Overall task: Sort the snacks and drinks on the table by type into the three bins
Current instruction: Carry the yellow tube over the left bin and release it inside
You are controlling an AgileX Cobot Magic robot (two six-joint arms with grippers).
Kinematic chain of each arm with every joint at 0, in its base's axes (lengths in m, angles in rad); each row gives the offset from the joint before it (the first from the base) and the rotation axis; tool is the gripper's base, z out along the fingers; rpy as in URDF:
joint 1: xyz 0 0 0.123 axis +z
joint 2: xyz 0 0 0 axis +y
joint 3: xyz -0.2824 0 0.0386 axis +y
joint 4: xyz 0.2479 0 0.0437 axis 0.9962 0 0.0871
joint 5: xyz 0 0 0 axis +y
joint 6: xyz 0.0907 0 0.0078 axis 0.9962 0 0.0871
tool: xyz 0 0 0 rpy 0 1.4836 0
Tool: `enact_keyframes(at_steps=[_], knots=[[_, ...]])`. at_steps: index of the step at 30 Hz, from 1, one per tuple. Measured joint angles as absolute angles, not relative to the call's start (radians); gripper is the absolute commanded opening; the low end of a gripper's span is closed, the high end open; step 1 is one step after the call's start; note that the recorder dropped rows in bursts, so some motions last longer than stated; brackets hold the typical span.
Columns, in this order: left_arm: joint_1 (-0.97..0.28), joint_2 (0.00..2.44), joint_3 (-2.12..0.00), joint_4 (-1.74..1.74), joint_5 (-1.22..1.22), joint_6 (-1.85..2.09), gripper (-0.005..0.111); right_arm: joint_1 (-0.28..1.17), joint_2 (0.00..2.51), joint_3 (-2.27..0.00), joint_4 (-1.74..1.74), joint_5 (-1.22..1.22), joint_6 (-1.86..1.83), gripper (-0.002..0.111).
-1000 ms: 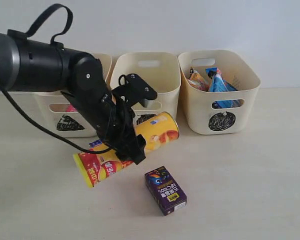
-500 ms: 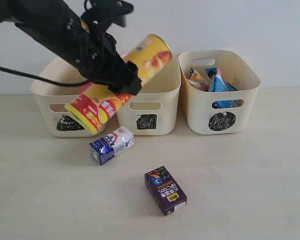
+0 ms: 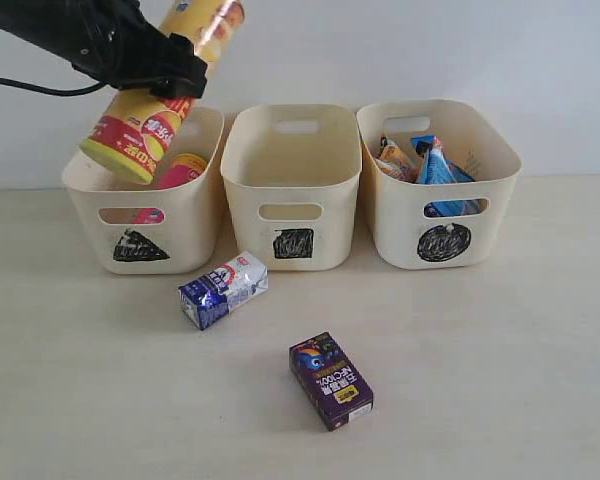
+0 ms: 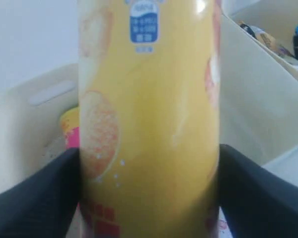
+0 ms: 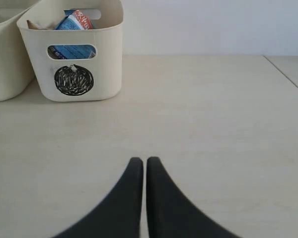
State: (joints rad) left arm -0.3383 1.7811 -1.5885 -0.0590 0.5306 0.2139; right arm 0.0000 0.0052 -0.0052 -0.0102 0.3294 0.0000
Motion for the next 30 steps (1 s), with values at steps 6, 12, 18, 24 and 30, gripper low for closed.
enact_keyframes(at_steps=[6,12,18,24,30], knots=[[-0.275,1.891,-1.69,-0.059,0.515,0.199,0.004,0.0,0.005,-0.005,-0.01,0.329,0.0,0.0],[-0.226,2.0,-1.782,-0.059,0.488,0.185,0.004,0.0,0.005,-0.005,-0.01,0.329,0.0,0.0],[-0.208,2.09,-1.847,-0.059,0.436,0.185,0.004,0.0,0.005,-0.005,-0.01,0.329,0.0,0.0],[-0.206,2.156,-1.892,-0.059,0.417,0.185,0.009,0.0,0.005,-0.005,-0.01,0.329,0.0,0.0],[-0.197,2.191,-1.91,-0.059,0.416,0.183,0.054,0.0,0.005,-0.005,-0.01,0.329,0.0,0.0]])
